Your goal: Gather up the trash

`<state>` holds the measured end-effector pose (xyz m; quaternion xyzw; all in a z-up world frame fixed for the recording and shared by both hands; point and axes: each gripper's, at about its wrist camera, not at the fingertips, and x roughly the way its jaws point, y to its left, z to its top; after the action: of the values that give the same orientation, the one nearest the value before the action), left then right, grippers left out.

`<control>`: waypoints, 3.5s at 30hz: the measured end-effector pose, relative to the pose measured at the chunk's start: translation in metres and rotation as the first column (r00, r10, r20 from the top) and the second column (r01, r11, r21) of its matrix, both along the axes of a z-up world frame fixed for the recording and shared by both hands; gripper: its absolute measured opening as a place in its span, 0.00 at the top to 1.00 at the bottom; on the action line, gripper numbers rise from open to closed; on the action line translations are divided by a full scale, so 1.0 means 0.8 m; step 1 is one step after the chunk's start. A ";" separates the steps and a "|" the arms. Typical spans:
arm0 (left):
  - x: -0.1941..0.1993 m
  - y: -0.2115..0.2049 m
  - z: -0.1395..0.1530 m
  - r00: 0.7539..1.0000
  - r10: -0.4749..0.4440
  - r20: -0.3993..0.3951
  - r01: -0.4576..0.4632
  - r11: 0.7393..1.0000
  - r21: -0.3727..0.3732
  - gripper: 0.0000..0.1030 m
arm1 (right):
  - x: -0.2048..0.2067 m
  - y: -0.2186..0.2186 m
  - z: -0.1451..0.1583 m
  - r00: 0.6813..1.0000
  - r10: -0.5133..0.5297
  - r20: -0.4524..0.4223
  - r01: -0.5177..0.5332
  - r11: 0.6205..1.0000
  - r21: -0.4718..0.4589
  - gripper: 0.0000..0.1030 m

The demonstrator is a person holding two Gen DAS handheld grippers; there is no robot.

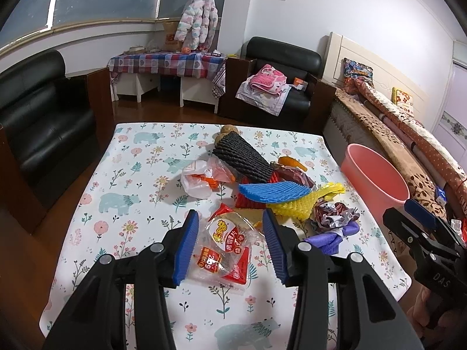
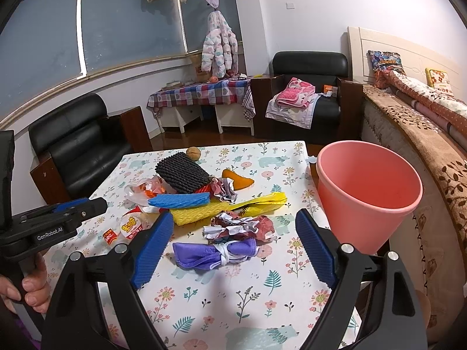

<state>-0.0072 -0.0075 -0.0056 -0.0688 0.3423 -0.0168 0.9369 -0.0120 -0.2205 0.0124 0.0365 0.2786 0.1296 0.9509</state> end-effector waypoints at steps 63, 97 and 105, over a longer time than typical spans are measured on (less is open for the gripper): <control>0.031 0.043 -0.071 0.961 -0.199 -0.193 0.188 0.979 -0.075 0.90 | 0.024 -0.012 -0.046 0.977 0.093 -0.190 -0.085 0.995 0.049 0.19; 0.009 0.052 -0.006 0.978 -0.210 -0.013 0.207 0.973 -0.105 0.98 | 0.036 -0.026 -0.050 0.947 0.164 -0.276 -0.134 0.983 0.122 0.99; 0.008 0.043 0.001 0.976 -0.218 -0.008 0.216 0.970 -0.109 0.98 | 0.036 -0.037 -0.051 0.938 0.167 -0.305 -0.124 0.980 0.155 0.98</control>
<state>-0.0011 0.0266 -0.0049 -0.0817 0.3556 -0.1368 0.9210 0.0169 -0.2501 -0.0285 0.0994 0.4199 0.2105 0.8772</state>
